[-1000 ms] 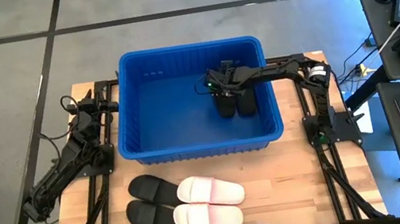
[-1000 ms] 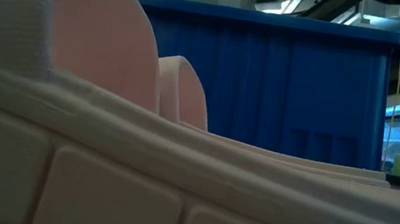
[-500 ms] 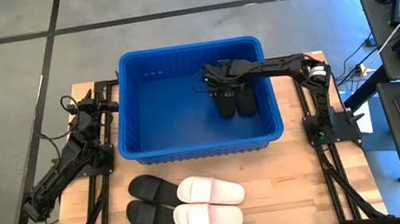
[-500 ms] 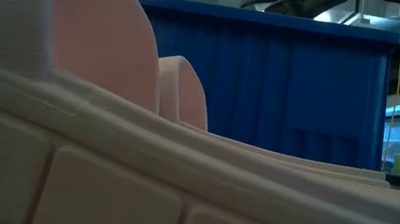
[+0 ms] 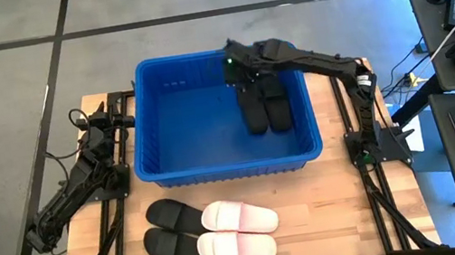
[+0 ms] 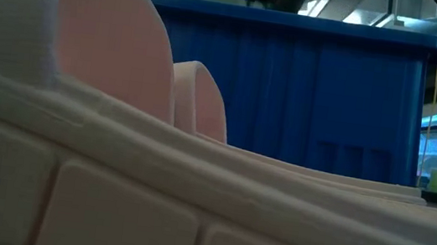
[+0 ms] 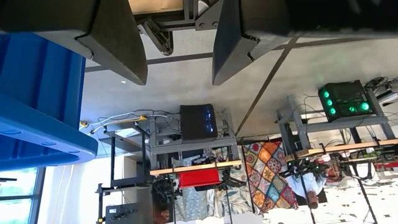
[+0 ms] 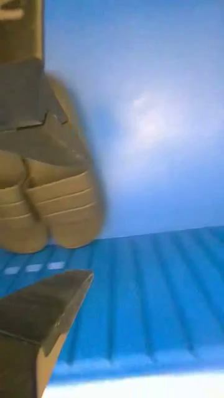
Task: Pick and place slides into bin
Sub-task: Put the black slide into the blue container
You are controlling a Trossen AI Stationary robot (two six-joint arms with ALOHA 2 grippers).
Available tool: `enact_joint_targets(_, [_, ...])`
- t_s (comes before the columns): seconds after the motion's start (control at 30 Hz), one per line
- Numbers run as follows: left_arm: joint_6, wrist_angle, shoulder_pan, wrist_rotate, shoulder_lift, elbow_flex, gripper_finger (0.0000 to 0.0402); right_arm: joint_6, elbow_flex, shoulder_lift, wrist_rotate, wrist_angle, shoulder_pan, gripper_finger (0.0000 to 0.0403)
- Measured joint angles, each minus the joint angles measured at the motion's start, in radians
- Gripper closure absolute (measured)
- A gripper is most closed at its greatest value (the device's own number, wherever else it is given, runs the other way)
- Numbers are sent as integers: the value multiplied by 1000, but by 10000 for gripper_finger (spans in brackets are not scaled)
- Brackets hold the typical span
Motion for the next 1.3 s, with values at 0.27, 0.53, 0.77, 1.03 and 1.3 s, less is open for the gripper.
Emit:
enact_joint_targets(0.27, [1,1,0,0,0,0,225,79,107,-138,-27,-32,-4,124])
enact_joint_targets(0.53, [-25,24,0,57,0,-1,225,114,-159,-470,-26,101,-39,124])
enact_joint_targets(0.77, [-21,228,0,259,-1,-2,225,111,-581,-799,-27,420,-91,124])
enact_joint_targets(1.03, [134,208,-1,234,0,157,225,124,-992,-1063,-20,764,-210,124])
enact_joint_targets(1.3, [131,96,-44,398,77,439,225,110,-1148,-1118,-23,902,-266,124])
